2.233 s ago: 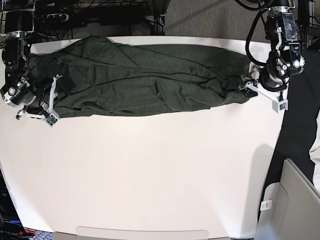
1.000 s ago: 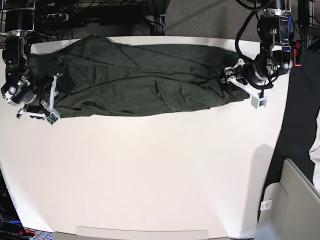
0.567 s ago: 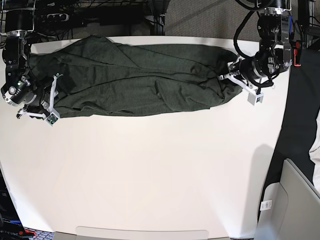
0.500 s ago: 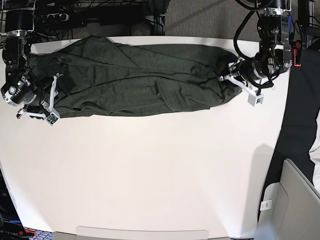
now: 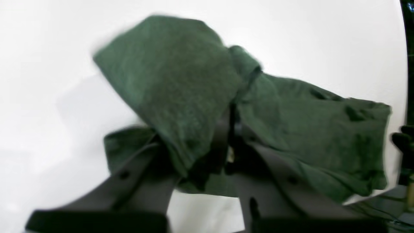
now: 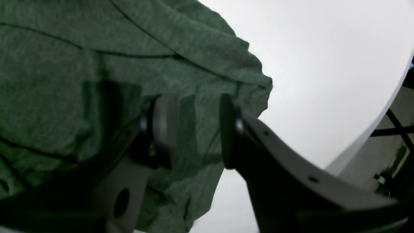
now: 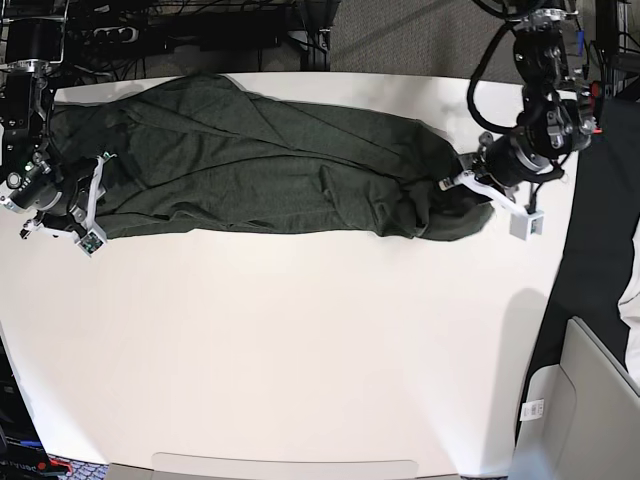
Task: Fold the T-shirt properly
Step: 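Fold the shirt end with the left gripper toward the right gripper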
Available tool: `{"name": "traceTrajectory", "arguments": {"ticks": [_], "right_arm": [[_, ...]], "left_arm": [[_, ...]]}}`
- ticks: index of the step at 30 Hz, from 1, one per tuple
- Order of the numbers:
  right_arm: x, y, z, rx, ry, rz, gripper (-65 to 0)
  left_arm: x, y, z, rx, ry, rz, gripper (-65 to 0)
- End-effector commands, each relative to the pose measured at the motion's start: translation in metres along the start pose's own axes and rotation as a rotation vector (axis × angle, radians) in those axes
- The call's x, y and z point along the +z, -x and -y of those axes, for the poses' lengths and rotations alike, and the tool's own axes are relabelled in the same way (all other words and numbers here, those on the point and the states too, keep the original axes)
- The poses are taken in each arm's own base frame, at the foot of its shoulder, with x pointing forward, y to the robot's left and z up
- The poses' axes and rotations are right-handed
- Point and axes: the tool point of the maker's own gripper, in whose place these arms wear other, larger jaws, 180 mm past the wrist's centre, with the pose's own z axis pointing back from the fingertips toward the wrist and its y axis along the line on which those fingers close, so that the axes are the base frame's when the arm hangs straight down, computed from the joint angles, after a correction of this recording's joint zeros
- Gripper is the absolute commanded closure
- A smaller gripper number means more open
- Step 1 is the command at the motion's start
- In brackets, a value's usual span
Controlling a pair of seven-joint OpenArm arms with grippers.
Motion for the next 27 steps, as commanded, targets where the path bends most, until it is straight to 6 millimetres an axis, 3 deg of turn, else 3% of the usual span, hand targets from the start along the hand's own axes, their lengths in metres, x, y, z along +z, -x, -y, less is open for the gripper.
{"name": "traceTrajectory", "arguments": {"ticks": [1, 12, 18, 24, 27], "right_arm": [[0.008, -0.009, 0.014, 0.008, 0.036, 0.029, -22.8], [0.012, -0.004, 0.022, -0.028, 0.056, 0.033, -22.7], [0.012, -0.005, 0.022, -0.029, 0.055, 0.034, -22.7], [0.012, -0.005, 0.021, -0.029, 0.054, 0.035, -22.7], [0.012, -0.005, 0.021, -0.029, 0.054, 0.035, -22.7]], "left_arm": [[0.001, -0.005, 0.022, 0.001, 0.079, 0.014, -2.1], [-0.012, 0.029, 0.103, 0.118, 0.351, -0.076, -2.2], [-0.018, 0.056, 0.160, 0.120, 0.488, -0.153, -2.3], [-0.017, 0.052, 0.214, 0.113, 0.617, -0.153, -2.4], [-0.019, 0.053, 0.232, 0.123, 0.658, -0.167, -2.5]]}}
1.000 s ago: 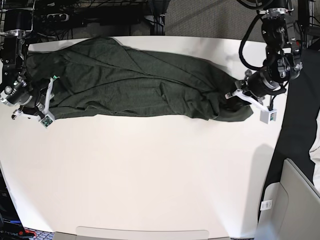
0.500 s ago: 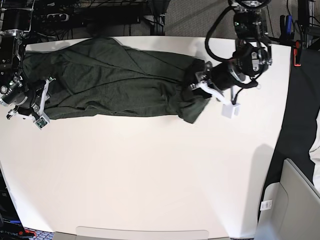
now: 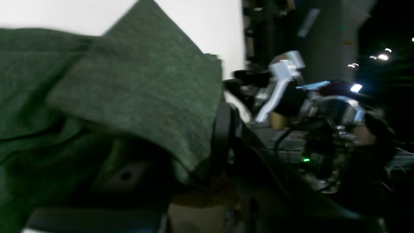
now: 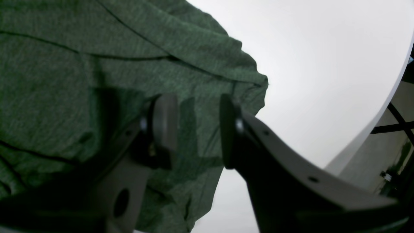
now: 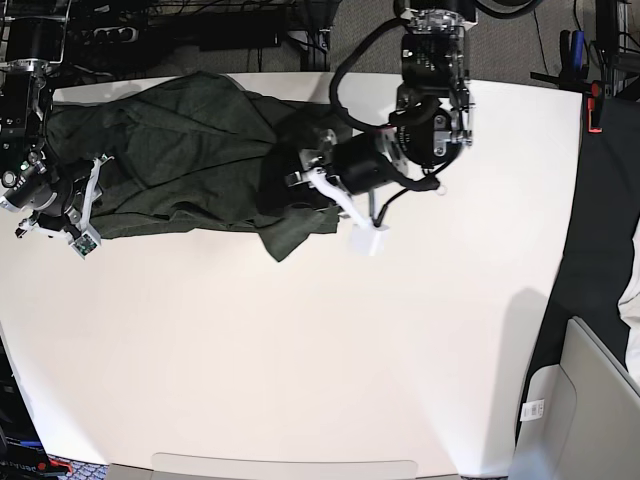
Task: Fold the T-shirt properly
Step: 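Fold the shirt end with the left gripper toward the right gripper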
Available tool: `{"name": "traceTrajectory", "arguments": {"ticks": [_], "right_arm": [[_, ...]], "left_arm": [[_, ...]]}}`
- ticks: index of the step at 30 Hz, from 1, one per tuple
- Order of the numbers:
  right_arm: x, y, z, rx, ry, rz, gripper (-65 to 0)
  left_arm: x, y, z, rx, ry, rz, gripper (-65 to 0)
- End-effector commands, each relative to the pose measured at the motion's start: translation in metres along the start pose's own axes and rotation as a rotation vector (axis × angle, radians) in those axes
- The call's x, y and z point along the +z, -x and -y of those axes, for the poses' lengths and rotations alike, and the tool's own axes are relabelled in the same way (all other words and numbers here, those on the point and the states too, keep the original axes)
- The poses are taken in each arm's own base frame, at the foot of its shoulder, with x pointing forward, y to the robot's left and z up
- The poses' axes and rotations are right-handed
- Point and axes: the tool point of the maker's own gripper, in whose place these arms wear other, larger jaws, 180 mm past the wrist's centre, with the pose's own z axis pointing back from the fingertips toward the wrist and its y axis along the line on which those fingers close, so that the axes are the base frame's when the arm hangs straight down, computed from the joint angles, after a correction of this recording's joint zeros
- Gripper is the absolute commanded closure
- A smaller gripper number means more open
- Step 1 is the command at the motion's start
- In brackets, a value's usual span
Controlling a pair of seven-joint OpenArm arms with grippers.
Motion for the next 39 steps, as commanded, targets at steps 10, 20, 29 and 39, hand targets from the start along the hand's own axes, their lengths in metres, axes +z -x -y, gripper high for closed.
{"name": "traceTrajectory", "arguments": {"ticks": [10, 20, 29, 39], "right_arm": [[0.010, -0.006, 0.019, -0.005, 0.048, 0.028, -22.7], [0.008, -0.010, 0.013, -0.015, 0.035, 0.039, -22.7], [0.008, -0.010, 0.013, -0.016, 0.035, 0.041, -22.7], [0.008, -0.010, 0.013, -0.015, 0.034, 0.041, -22.7]], "left_arm": [[-0.025, 0.015, 0.020, 0.066, 0.087, -0.070, -2.5], [-0.040, 0.018, 0.016, 0.073, 0.082, -0.097, -9.8], [-0.040, 0.016, 0.021, 0.057, 0.092, -0.113, -22.3], [-0.009, -0.008, -0.029, 0.053, -0.037, -0.052, -23.8]]}}
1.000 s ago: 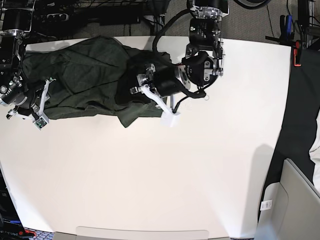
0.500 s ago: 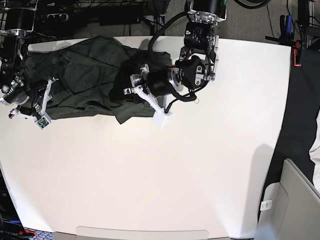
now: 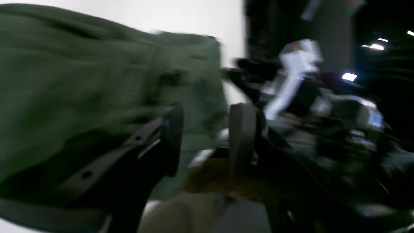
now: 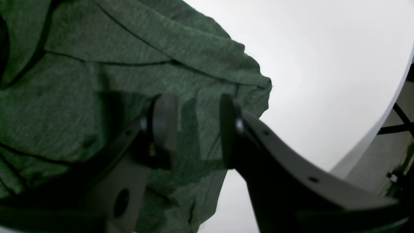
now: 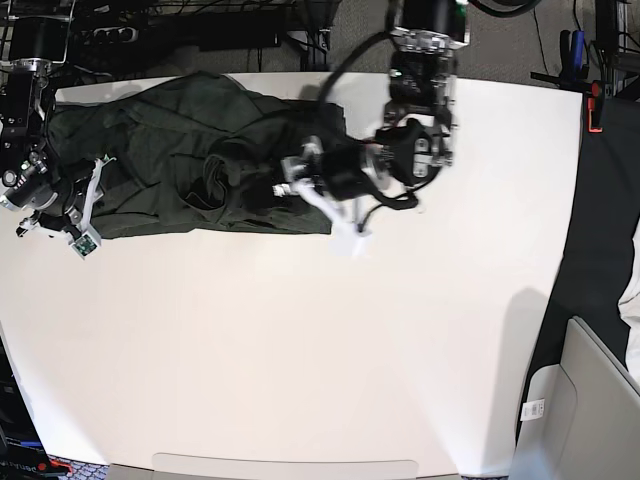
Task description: Fold the T-shirt properly
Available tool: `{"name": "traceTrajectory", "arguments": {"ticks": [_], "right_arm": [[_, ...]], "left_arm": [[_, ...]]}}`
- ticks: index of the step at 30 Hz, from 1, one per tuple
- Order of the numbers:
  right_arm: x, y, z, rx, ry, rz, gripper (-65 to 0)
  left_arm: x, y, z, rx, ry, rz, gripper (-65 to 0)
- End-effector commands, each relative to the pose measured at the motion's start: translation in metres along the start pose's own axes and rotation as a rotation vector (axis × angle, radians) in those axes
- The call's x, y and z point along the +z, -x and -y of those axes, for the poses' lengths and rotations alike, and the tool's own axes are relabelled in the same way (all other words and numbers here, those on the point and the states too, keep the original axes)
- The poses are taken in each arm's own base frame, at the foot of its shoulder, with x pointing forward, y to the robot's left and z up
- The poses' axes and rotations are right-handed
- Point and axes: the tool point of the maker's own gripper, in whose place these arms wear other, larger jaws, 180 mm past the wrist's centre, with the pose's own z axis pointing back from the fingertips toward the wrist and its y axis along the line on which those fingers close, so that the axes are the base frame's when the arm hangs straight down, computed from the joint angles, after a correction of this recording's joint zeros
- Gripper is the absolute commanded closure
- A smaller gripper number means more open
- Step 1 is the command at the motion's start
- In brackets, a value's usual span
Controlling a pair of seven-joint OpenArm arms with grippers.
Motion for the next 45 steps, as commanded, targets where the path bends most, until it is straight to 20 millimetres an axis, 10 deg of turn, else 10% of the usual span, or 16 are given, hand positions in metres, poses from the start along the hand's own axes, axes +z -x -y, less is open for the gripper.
{"name": "traceTrajectory", "arguments": {"ticks": [1, 8, 14, 45], "right_arm": [[0.009, -0.009, 0.014, 0.006, 0.037, 0.031, -22.7], [0.008, -0.009, 0.014, 0.005, 0.036, 0.032, -22.8], [0.009, -0.010, 0.014, 0.005, 0.037, 0.034, -22.8], [0.030, 0.008, 0.035, -0.025, 0.112, 0.027, -22.9]], "left_arm": [[0.011, -0.011, 0.000, -0.006, 0.005, 0.021, -23.8], [0.049, -0.033, -0.053, -0.047, -0.160, 0.054, -32.6], [0.053, -0.015, -0.080, -0.102, -0.286, -0.005, -34.6], [-0.002, 0.028, -0.103, -0.170, -0.336, -0.093, -28.8]]}}
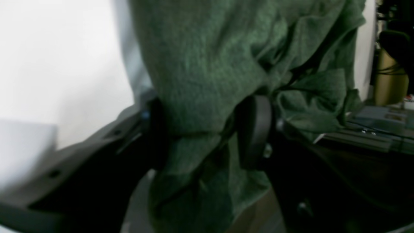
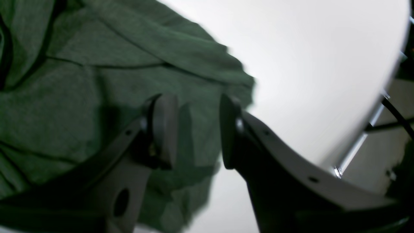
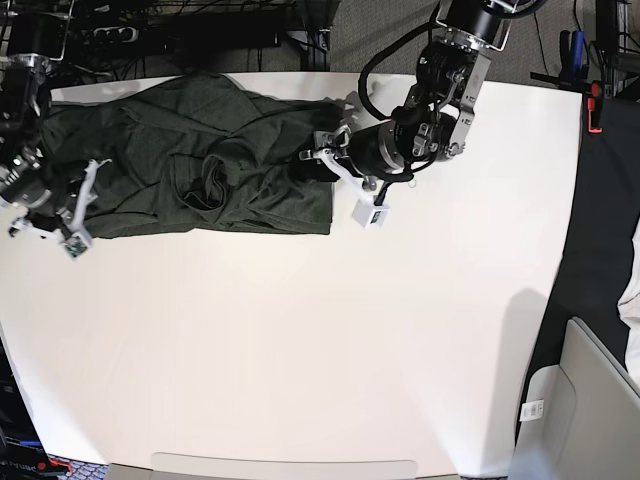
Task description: Fold the T-shirt properly
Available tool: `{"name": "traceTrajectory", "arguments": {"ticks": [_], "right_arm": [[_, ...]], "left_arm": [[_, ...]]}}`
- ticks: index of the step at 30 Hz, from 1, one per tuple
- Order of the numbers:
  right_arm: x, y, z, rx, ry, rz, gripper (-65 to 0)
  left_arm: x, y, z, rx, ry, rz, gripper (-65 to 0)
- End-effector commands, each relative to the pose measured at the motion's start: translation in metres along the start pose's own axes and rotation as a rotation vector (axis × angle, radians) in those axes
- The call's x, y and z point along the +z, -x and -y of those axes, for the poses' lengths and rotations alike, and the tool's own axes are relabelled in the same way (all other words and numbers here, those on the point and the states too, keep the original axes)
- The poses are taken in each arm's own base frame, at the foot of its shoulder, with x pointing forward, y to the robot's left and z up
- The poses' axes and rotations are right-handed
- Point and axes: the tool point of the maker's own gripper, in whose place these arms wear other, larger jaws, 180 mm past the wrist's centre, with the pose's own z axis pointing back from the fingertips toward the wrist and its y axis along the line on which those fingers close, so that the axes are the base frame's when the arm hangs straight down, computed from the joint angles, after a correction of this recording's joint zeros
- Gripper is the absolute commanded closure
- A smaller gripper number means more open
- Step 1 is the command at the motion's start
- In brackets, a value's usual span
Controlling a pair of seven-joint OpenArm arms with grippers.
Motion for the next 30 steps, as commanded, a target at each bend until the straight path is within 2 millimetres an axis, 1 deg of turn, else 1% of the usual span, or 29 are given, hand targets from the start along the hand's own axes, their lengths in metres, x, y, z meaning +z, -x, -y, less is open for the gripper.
{"name": "traceTrajectory", "arguments": {"ticks": [1, 3, 5, 7, 8, 10, 11, 13, 16, 19, 21, 22, 25, 30], "right_arm": [[0.014, 0.004, 0.025, 0.011, 0.069, -0.008, -23.0], [0.020, 0.015, 0.033, 0.008, 0.090, -0.031, -23.1], [0.026, 0.025, 0.043, 0.006, 0.114, -0.054, -23.1], [0.032, 0.039, 0.052, -0.005, 0.138, -0.083, -23.2], [0.035, 0.042, 0.055, -0.009, 0.146, -0.091, -23.2], [0.037, 0.047, 0.060, -0.016, 0.155, -0.102, -23.2], [0.036, 0.050, 0.062, -0.020, 0.155, -0.111, -23.2], [0.032, 0.059, 0.063, -0.042, 0.144, -0.133, -23.2], [0.022, 0.076, 0.062, -0.084, 0.117, -0.177, -23.2], [0.015, 0.081, 0.062, -0.122, 0.102, -0.185, -23.4], [0.012, 0.085, 0.062, -0.138, 0.094, -0.195, -24.9], [0.011, 0.083, 0.064, -0.143, 0.096, -0.188, -26.2], [0.004, 0.073, 0.054, -0.148, 0.072, -0.165, -28.9], [-0.018, 0.068, 0.033, -0.128, -0.005, -0.184, -29.4]], "left_arm": [[-0.003, 0.002, -0.003, -0.012, -0.022, -0.019, -27.8], [-0.005, 0.005, -0.002, -0.018, -0.022, -0.029, -25.8], [-0.004, 0.006, -0.002, -0.020, -0.023, -0.033, -21.4], [-0.004, 0.003, -0.003, -0.020, -0.025, -0.028, -14.4], [-0.003, 0.000, -0.003, -0.023, -0.025, -0.022, -10.9], [0.001, -0.003, -0.013, -0.035, -0.052, -0.020, -4.1], [0.003, -0.006, -0.016, -0.040, -0.059, -0.017, -2.9], [0.007, -0.010, -0.020, -0.055, -0.070, -0.012, -3.1], [0.014, -0.014, -0.031, -0.073, -0.097, -0.008, -3.4], [0.020, -0.016, -0.039, -0.087, -0.119, -0.006, -3.4], [0.022, -0.017, -0.041, -0.091, -0.123, -0.005, -3.4], [0.022, -0.017, -0.041, -0.092, -0.124, -0.005, -3.4], [0.022, -0.017, -0.041, -0.092, -0.124, -0.005, -3.4], [0.022, -0.017, -0.042, -0.092, -0.126, -0.005, -3.4]]}}
